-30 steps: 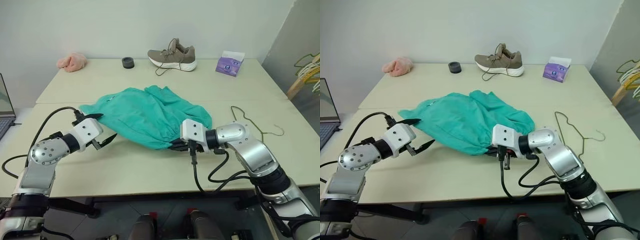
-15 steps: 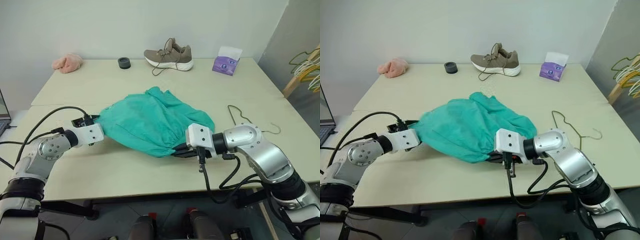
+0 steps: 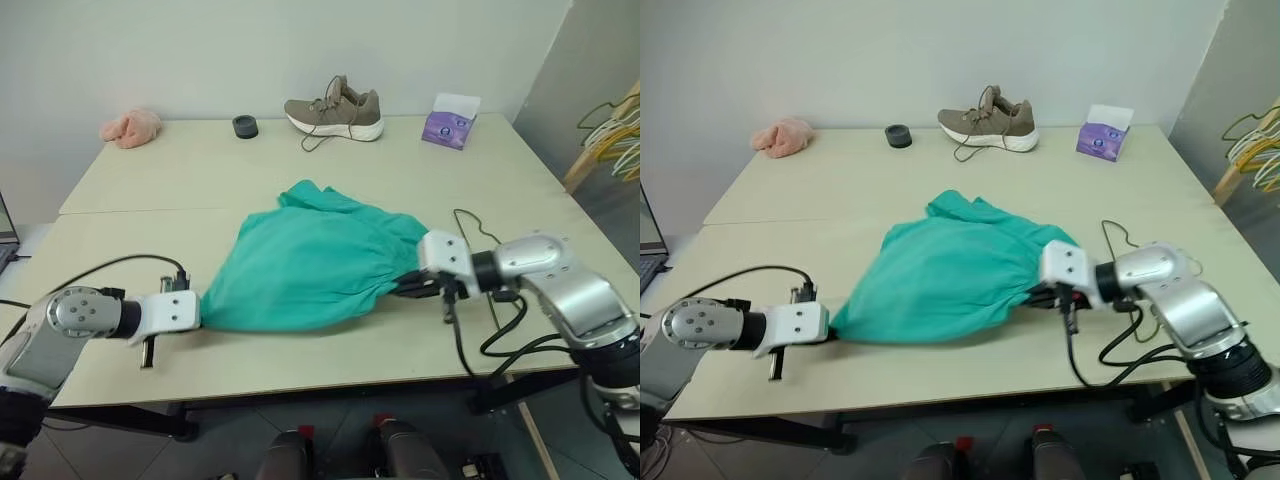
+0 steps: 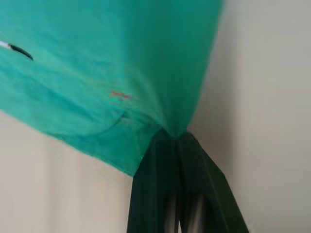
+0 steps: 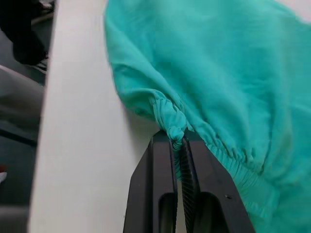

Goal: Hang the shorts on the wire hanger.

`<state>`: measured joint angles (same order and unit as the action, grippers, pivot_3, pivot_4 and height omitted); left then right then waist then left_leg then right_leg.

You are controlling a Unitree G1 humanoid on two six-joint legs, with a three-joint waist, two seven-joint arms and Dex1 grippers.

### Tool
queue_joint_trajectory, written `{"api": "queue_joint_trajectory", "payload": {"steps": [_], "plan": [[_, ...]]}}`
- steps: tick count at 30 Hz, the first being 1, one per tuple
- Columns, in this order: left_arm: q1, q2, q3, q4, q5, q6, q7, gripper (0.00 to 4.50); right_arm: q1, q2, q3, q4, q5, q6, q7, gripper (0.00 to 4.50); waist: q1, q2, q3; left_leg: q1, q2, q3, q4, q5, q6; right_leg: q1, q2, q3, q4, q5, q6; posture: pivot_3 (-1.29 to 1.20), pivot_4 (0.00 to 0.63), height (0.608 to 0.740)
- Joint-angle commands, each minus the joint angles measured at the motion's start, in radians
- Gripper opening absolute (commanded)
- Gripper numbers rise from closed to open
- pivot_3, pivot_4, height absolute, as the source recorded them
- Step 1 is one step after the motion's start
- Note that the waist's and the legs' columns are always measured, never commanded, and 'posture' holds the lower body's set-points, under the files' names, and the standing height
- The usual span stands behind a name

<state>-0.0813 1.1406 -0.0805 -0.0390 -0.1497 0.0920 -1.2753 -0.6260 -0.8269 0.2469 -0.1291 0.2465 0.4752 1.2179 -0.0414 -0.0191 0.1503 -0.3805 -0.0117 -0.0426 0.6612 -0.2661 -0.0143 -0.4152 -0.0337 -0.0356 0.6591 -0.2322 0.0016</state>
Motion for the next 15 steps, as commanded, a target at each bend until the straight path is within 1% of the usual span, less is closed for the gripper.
{"api": "queue_joint_trajectory", "payload": {"steps": [1, 4, 7, 8, 10, 12, 14, 15], "plan": [[-0.059, 0.019, 0.063, -0.165, -0.163, 0.208, -0.051, 0.01, -0.112, -0.017, -0.058, 0.129, -0.009, -0.066, 0.038, 0.0, 0.006, 0.0, 0.001, 0.0, 0.0, -0.001, 0.0, 0.0, 0.0, 0.0, 0.0, 0.0, 0.0, 0.0, 0.0, -0.06, 0.103, 0.74], [-0.168, -0.009, 0.058, -0.2, -0.227, 0.314, -0.048, 0.01, -0.225, -0.001, -0.035, 0.294, -0.047, -0.123, 0.072, 0.0, 0.012, 0.0, 0.001, -0.001, 0.004, 0.001, 0.001, 0.0, 0.0, 0.0, 0.01, 0.0, 0.0, 0.0, 0.0, -0.06, 0.098, 0.74], [-0.348, -0.114, -0.011, -0.083, -0.143, 0.262, 0.011, 0.01, -0.384, 0.086, 0.003, 0.548, -0.112, -0.199, 0.071, 0.0, 0.01, 0.001, 0.001, 0.0, 0.004, 0.004, 0.001, 0.0, 0.0, 0.0, 0.012, 0.0, 0.001, 0.0, 0.0, -0.04, 0.092, 0.74], [-0.405, -0.152, -0.035, -0.024, -0.097, 0.221, 0.037, 0.01, -0.43, 0.118, 0.012, 0.629, -0.136, -0.232, 0.065, 0.0, 0.009, 0.001, 0.001, 0.0, 0.004, 0.004, 0.001, 0.0, 0.0, 0.0, 0.012, 0.0, 0.001, 0.001, -0.001, -0.04, 0.091, 0.74], [-0.551, -0.25, -0.074, 0.155, 0.007, 0.136, 0.136, 0.01, -0.531, 0.188, 0.034, 0.809, -0.207, -0.343, 0.005, 0.0, 0.009, 0.0, 0.001, 0.001, 0.004, 0.006, 0.001, 0.0, 0.0, 0.0, 0.013, 0.001, 0.002, 0.003, -0.006, -0.04, 0.085, 0.74], [-0.707, -0.335, -0.106, 0.372, 0.114, 0.026, 0.246, 0.01, -0.647, 0.267, 0.033, 0.984, -0.262, -0.437, -0.1, 0.0, 0.009, -0.001, 0.0, 0.0, 0.004, 0.007, 0.001, 0.0, 0.0, -0.002, 0.012, 0.001, 0.004, 0.004, -0.007, -0.03, 0.078, 0.74], [-0.833, -0.393, -0.122, 0.558, 0.184, -0.072, 0.323, 0.01, -0.742, 0.326, 0.025, 1.113, -0.297, -0.516, -0.182, 0.0, 0.009, -0.001, 0.0, -0.004, 0.005, 0.01, 0.002, 0.001, 0.0, -0.008, 0.012, 0.004, 0.006, 0.006, -0.009, -0.03, 0.074, 0.74], [-0.887, -0.408, -0.134, 0.635, 0.219, -0.13, 0.353, 0.01, -0.781, 0.351, 0.014, 1.154, -0.299, -0.537, -0.197, 0.0, 0.008, -0.001, 0.0, -0.006, 0.005, 0.011, 0.002, 0.001, -0.001, -0.009, 0.012, 0.005, 0.006, 0.006, -0.009, -0.03, 0.074, 0.74]]}}
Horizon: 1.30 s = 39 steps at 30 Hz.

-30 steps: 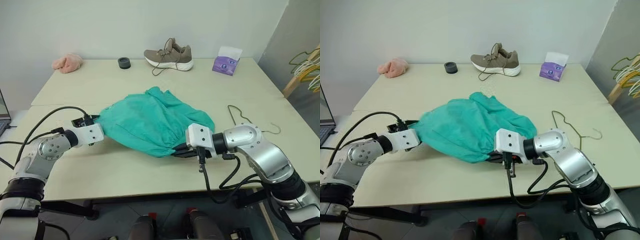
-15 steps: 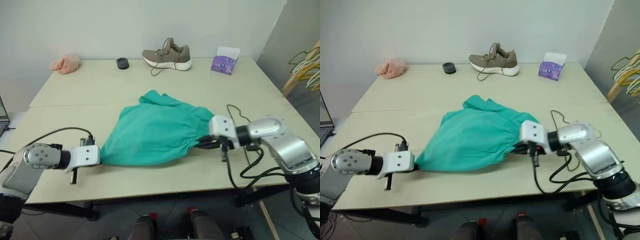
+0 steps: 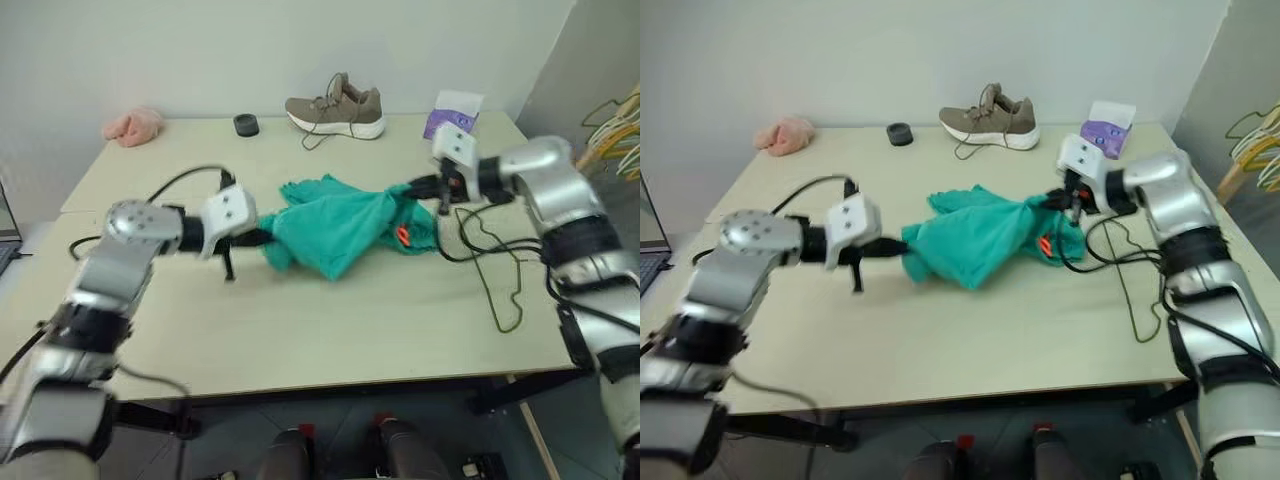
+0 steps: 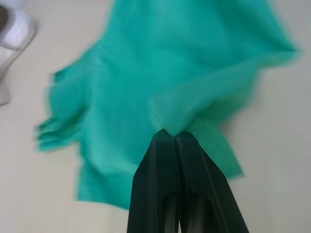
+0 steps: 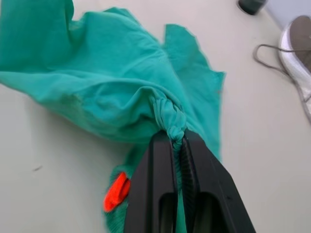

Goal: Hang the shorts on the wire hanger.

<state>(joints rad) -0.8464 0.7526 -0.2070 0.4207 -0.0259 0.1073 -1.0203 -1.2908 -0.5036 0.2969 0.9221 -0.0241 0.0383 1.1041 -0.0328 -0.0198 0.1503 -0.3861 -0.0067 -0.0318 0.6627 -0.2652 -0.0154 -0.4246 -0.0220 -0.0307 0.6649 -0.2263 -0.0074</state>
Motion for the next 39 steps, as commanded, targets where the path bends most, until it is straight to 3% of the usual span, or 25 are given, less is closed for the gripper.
{"api": "queue_joint_trajectory", "payload": {"steps": [1, 4, 7, 14, 18, 21, 23, 26, 29, 34, 36, 39], "plan": [[-0.166, -0.028, -0.012, 0.237, 0.122, -0.195, 0.123, 0.01, -0.147, 0.048, -0.047, 0.132, -0.029, -0.118, -0.091, 0.0, -0.002, 0.0, 0.0, -0.002, 0.0, 0.003, 0.0, 0.002, -0.003, -0.002, -0.001, 0.004, 0.0, 0.0, 0.0, -0.03, 0.07, 0.74], [-0.244, -0.032, 0.028, 0.34, 0.115, -0.258, 0.138, 0.01, -0.203, 0.089, -0.077, 0.151, -0.017, -0.133, -0.093, 0.0, -0.012, -0.002, -0.002, -0.011, 0.0, 0.007, -0.001, 0.002, -0.004, -0.017, -0.003, 0.016, 0.002, 0.001, 0.001, -0.04, 0.071, 0.74], [-0.301, 0.0, 0.042, 0.467, 0.151, -0.325, 0.21, 0.01, -0.224, 0.105, -0.083, 0.178, -0.047, -0.182, -0.132, 0.0, -0.024, -0.002, -0.002, -0.013, -0.001, 0.008, 0.0, 0.002, -0.004, -0.019, -0.005, 0.019, 0.0, 0.003, 0.004, -0.04, 0.065, 0.74], [-0.643, 0.09, 0.02, 0.73, 0.317, -0.451, 0.553, 0.01, -0.447, 0.106, -0.092, 0.322, -0.192, -0.478, -0.649, 0.0, -0.025, -0.003, -0.002, -0.019, -0.002, 0.012, 0.002, 0.002, -0.004, -0.029, -0.006, 0.022, 0.008, 0.006, 0.007, -0.04, 0.057, 0.74], [-0.723, 0.217, -0.045, 0.657, 0.466, -0.619, 0.639, 0.01, -0.437, 0.077, -0.158, 0.275, -0.143, -0.724, -0.645, 0.0, -0.03, -0.006, -0.007, -0.033, -0.001, 0.018, -0.001, 0.003, -0.007, -0.049, -0.007, 0.025, 0.013, 0.005, 0.008, -0.05, 0.059, 0.74], [-0.543, 0.282, -0.03, 0.539, 0.428, -0.641, 0.51, 0.01, -0.195, 0.089, -0.145, 0.148, -0.078, -0.868, -0.472, 0.0, -0.035, -0.006, -0.024, -0.031, -0.001, 0.02, -0.002, 0.001, -0.009, -0.047, -0.007, 0.025, 0.01, 0.005, 0.009, -0.05, 0.067, 0.74], [-0.443, 0.301, -0.01, 0.472, 0.396, -0.617, 0.442, 0.01, -0.097, 0.096, -0.143, 0.078, -0.044, -0.869, -0.401, 0.0, -0.037, -0.005, -0.024, -0.011, 0.0, 0.021, -0.002, -0.004, 0.0, -0.022, -0.006, 0.024, 0.0, 0.004, 0.01, -0.05, 0.072, 0.74], [-0.065, 0.333, 0.063, 0.231, 0.199, -0.44, 0.201, 0.01, 0.219, 0.075, -0.073, -0.164, 0.03, -0.801, -0.219, 0.0, -0.04, -0.004, -0.024, 0.005, 0.0, 0.022, 0.0, -0.005, 0.005, -0.004, -0.001, 0.025, 0.0, 0.005, 0.01, -0.05, 0.079, 0.74], [0.345, 0.393, 0.137, -0.113, -0.018, -0.187, -0.009, 0.01, 0.458, 0.012, -0.018, -0.419, 0.081, -0.657, -0.084, 0.0, -0.045, -0.003, -0.025, 0.003, 0.002, 0.015, 0.001, -0.005, 0.004, -0.004, -0.003, 0.027, 0.001, 0.005, 0.01, -0.04, 0.084, 0.74], [0.746, 0.495, 0.242, -0.455, -0.191, 0.056, -0.202, 0.01, 0.634, -0.081, 0.023, -0.663, 0.095, -0.464, 0.039, 0.0, -0.048, -0.005, -0.024, -0.021, 0.003, 0.014, 0.009, -0.005, 0.0, -0.026, -0.003, 0.026, 0.006, 0.004, 0.01, -0.04, 0.083, 0.74], [0.85, 0.521, 0.269, -0.556, -0.252, 0.138, -0.255, 0.01, 0.688, -0.122, 0.04, -0.749, 0.104, -0.386, 0.093, 0.0, -0.04, -0.004, -0.024, -0.017, 0.003, 0.013, 0.013, -0.009, 0.006, -0.023, -0.003, 0.025, 0.007, 0.003, 0.009, -0.04, 0.083, 0.74], [0.952, 0.549, 0.294, -0.651, -0.282, 0.193, -0.304, 0.01, 0.748, -0.187, 0.058, -0.854, 0.115, -0.283, 0.166, 0.0, -0.021, 0.0, -0.021, 0.012, 0.003, 0.012, 0.011, -0.014, 0.015, 0.005, 0.001, 0.022, 0.003, -0.008, 0.009, -0.05, 0.087, 0.74]]}}
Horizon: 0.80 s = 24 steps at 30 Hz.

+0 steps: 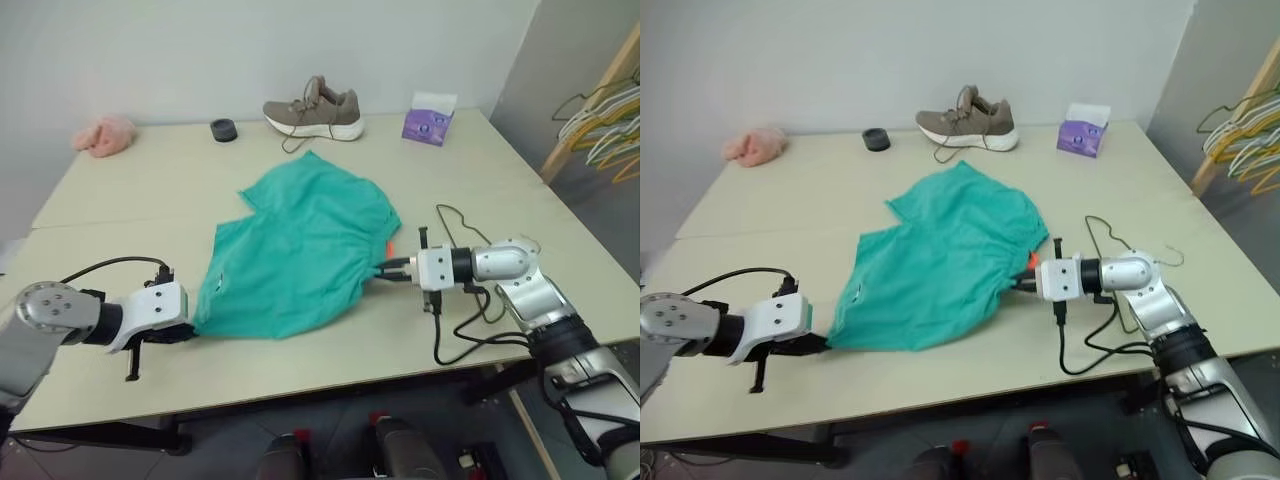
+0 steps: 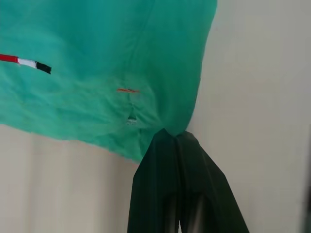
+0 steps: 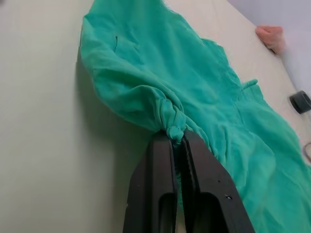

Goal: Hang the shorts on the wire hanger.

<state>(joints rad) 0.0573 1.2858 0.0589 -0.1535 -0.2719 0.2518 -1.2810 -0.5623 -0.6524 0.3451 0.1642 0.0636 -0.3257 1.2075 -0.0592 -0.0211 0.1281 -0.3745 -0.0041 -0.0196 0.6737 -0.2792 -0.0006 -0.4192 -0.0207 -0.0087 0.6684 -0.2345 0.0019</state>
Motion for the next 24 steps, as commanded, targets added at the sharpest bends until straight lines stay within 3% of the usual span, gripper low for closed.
{"api": "queue_joint_trajectory", "payload": {"steps": [1, 2, 11, 15, 20, 24], "plan": [[0.064, 0.018, 0.032, -0.099, -0.04, 0.063, -0.048, 0.01, 0.036, -0.058, 0.011, -0.122, 0.029, 0.103, 0.08, 0.0, 0.012, 0.002, 0.001, 0.008, 0.0, 0.001, -0.004, 0.0, 0.0, 0.007, 0.001, 0.0, -0.002, -0.002, 0.0, -0.05, 0.091, 0.74], [0.068, 0.016, 0.034, -0.116, -0.046, 0.078, -0.049, 0.01, 0.049, -0.071, 0.01, -0.143, 0.032, 0.129, 0.093, 0.0, 0.02, 0.002, 0.002, 0.015, -0.002, 0.001, -0.009, 0.0, 0.0, 0.013, 0.001, 0.0, -0.006, -0.003, -0.001, -0.05, 0.091, 0.74], [0.092, -0.038, -0.012, -0.179, -0.045, 0.119, -0.054, 0.01, 0.096, -0.122, 0.016, -0.264, 0.05, 0.306, 0.142, 0.0, 0.029, 0.002, 0.002, 0.013, -0.001, -0.002, -0.009, 0.0, 0.0, 0.012, 0.001, -0.001, -0.005, -0.004, -0.001, -0.07, 0.105, 0.74], [0.138, -0.038, 0.003, -0.187, -0.062, 0.11, -0.085, 0.91, 0.115, -0.139, 0.008, -0.315, 0.063, 0.342, 0.154, 1.19, 0.028, 0.002, 0.003, 0.013, 0.0, -0.002, -0.01, 0.0, 0.0, 0.012, 0.001, -0.001, -0.005, -0.004, -0.001, -0.08, 0.106, 0.74], [0.177, -0.037, 0.043, -0.206, -0.084, 0.095, -0.113, 2.51, 0.14, -0.179, -0.016, -0.4, 0.096, 0.387, 0.182, 2.99, 0.029, 0.002, 0.003, 0.013, 0.0, -0.002, -0.01, 0.0, 0.0, 0.012, 0.001, -0.001, -0.005, -0.005, -0.002, -0.08, 0.108, 0.74], [0.113, -0.075, 0.102, -0.247, -0.186, 0.158, -0.098, 3.78, 0.154, -0.193, -0.118, -0.52, 0.284, 0.605, 0.149, 4.41, 0.033, 0.001, 0.004, 0.013, 0.0, -0.002, -0.01, 0.0, 0.0, 0.012, 0.0, -0.002, -0.005, -0.005, -0.002, -0.07, 0.108, 0.74]]}}
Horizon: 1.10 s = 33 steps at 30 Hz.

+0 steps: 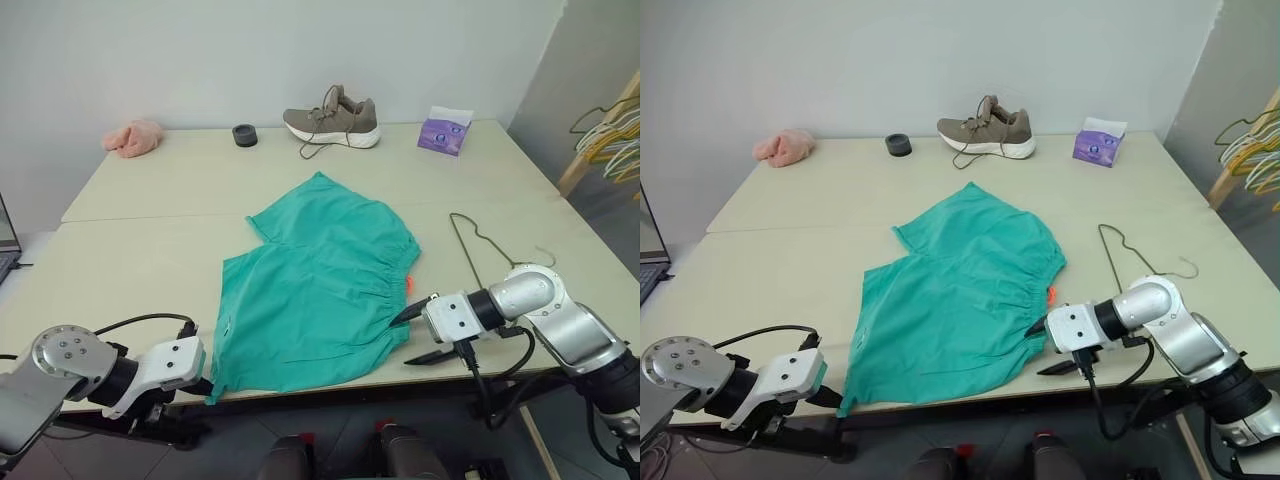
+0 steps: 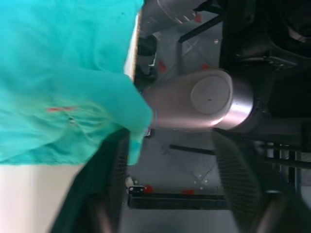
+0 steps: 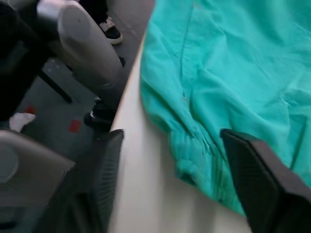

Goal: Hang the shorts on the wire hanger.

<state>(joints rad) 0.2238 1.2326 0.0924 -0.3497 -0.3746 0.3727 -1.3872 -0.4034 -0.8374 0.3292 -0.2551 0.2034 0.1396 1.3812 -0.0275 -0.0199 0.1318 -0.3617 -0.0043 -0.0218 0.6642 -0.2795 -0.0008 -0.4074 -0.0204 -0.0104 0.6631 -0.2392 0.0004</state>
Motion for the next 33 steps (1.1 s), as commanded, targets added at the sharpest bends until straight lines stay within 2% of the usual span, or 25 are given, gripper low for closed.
{"api": "queue_joint_trajectory", "payload": {"steps": [1, 3, 6, 8, 10, 13, 14, 17, 19, 23, 25, 26, 27, 30, 33], "plan": [[-0.098, -0.043, 0.074, -0.062, -0.125, 0.073, 0.028, 4.04, -0.007, 0.011, -0.142, -0.112, 0.196, 0.21, -0.071, 4.5, 0.002, -0.001, 0.0, 0.0, 0.0, 0.0, 0.0, 0.0, 0.0, 0.0, 0.0, 0.0, 0.0, 0.0, 0.0, -0.08, 0.108, 0.74], [-0.201, -0.095, 0.071, -0.077, -0.194, 0.138, 0.081, 4.04, -0.021, 0.07, -0.223, -0.084, 0.235, 0.296, -0.201, 4.5, 0.002, -0.002, 0.0, 0.0, 0.0, -0.001, 0.0, 0.0, 0.0, 0.001, 0.0, -0.001, 0.0, 0.0, 0.0, -0.08, 0.109, 0.74], [-0.328, -0.183, 0.05, -0.086, -0.252, 0.222, 0.177, 4.04, -0.031, 0.137, -0.299, -0.02, 0.188, 0.34, -0.383, 4.5, 0.0, -0.002, 0.0, 0.0, 0.0, -0.001, 0.001, 0.0, 0.0, 0.001, 0.0, 0.0, 0.0, 0.0, 0.0, -0.09, 0.111, 0.74], [-0.426, -0.287, 0.0, -0.076, -0.213, 0.228, 0.296, 4.04, -0.021, 0.16, -0.325, 0.044, 0.061, 0.301, -0.553, 4.5, 0.0, -0.001, 0.0, 0.0, -0.001, -0.001, 0.0, 0.0, 0.0, 0.001, 0.0, 0.0, 0.0, 0.0, 0.0, -0.1, 0.115, 0.74], [-0.5, -0.38, -0.059, -0.07, -0.171, 0.22, 0.375, 4.04, 0.002, 0.194, -0.379, 0.083, 0.001, 0.358, -0.721, 4.5, 0.001, -0.002, 0.0, -0.001, -0.002, -0.001, 0.0, 0.0, 0.0, 0.001, 0.0, 0.0, 0.0, 0.001, 0.0, -0.11, 0.119, 0.74], [-0.558, -0.45, -0.089, -0.073, -0.177, 0.234, 0.406, 4.04, 0.039, 0.239, -0.449, 0.102, -0.057, 0.414, -0.9, 4.5, -0.005, -0.002, 0.0, -0.002, -0.002, 0.0, 0.0, 0.0, 0.0, 0.001, -0.001, 0.002, 0.0, 0.004, -0.004, -0.14, 0.124, 0.74], [-0.57, -0.447, -0.082, -0.084, -0.218, 0.265, 0.387, 4.04, 0.048, 0.252, -0.469, 0.108, -0.066, 0.417, -0.938, 4.5, -0.007, -0.002, 0.0, -0.002, -0.002, 0.0, 0.0, 0.0, -0.001, 0.0, -0.001, 0.002, 0.0, 0.004, -0.004, -0.14, 0.125, 0.74], [-0.509, -0.271, -0.064, -0.157, -0.319, 0.343, 0.177, 4.04, 0.089, 0.257, -0.491, 0.095, -0.08, 0.413, -0.971, 4.5, -0.03, -0.001, 0.001, -0.002, -0.001, 0.0, -0.001, 0.0, -0.001, -0.001, 0.0, 0.003, 0.0, 0.004, -0.004, -0.15, 0.127, 0.74], [-0.471, -0.173, -0.046, -0.126, -0.296, 0.321, 0.107, 4.04, 0.1, 0.265, -0.512, 0.091, -0.07, 0.439, -0.99, 4.5, -0.051, 0.001, 0.002, -0.001, 0.001, 0.001, -0.003, 0.0, -0.001, -0.003, 0.001, 0.004, 0.0, -0.001, -0.002, -0.16, 0.125, 0.74], [-0.463, -0.068, -0.008, -0.083, -0.254, 0.271, 0.054, 4.04, 0.096, 0.259, -0.53, 0.112, -0.069, 0.441, -1.005, 4.5, -0.061, 0.004, 0.004, -0.001, 0.001, 0.0, -0.004, -0.001, 0.0, -0.003, 0.003, 0.002, 0.001, -0.003, -0.003, -0.15, 0.121, 0.74], [-0.474, -0.003, 0.016, -0.053, -0.175, 0.204, 0.048, 4.04, 0.098, 0.246, -0.524, 0.115, -0.068, 0.436, -0.988, 4.5, -0.06, 0.003, 0.005, -0.001, 0.001, -0.001, -0.004, -0.001, 0.0, -0.003, 0.005, 0.001, 0.001, -0.003, -0.003, -0.15, 0.121, 0.74], [-0.484, 0.034, 0.015, -0.028, -0.092, 0.128, 0.063, 4.04, 0.098, 0.244, -0.522, 0.115, -0.066, 0.436, -0.982, 4.5, -0.06, 0.003, 0.005, -0.001, 0.001, 0.0, -0.004, -0.001, 0.0, -0.003, 0.005, 0.002, 0.0, -0.003, -0.002, -0.15, 0.122, 0.74], [-0.538, 0.012, 0.024, -0.004, -0.069, 0.11, 0.123, 4.04, 0.099, 0.243, -0.52, 0.117, -0.069, 0.432, -0.982, 4.5, -0.059, 0.003, 0.006, -0.001, 0.001, 0.0, -0.004, -0.001, 0.0, -0.003, 0.005, 0.002, 0.0, -0.003, -0.002, -0.14, 0.12, 0.74], [-0.693, -0.095, 0.063, 0.022, -0.161, 0.19, 0.237, 4.04, 0.09, 0.248, -0.515, 0.133, -0.081, 0.415, -1.001, 4.5, -0.045, 0.002, 0.007, -0.002, -0.001, -0.001, -0.002, -0.001, 0.0, -0.002, 0.004, 0.0, 0.0, -0.003, -0.001, -0.13, 0.116, 0.74], [-0.682, -0.18, 0.07, 0.022, -0.212, 0.235, 0.267, 4.04, 0.084, 0.253, -0.505, 0.172, -0.104, 0.419, -1.029, 4.5, -0.047, 0.003, 0.007, -0.002, -0.002, 0.001, -0.002, -0.001, 0.0, -0.001, 0.002, 0.002, 0.0, -0.003, 0.002, -0.13, 0.117, 0.74]]}}
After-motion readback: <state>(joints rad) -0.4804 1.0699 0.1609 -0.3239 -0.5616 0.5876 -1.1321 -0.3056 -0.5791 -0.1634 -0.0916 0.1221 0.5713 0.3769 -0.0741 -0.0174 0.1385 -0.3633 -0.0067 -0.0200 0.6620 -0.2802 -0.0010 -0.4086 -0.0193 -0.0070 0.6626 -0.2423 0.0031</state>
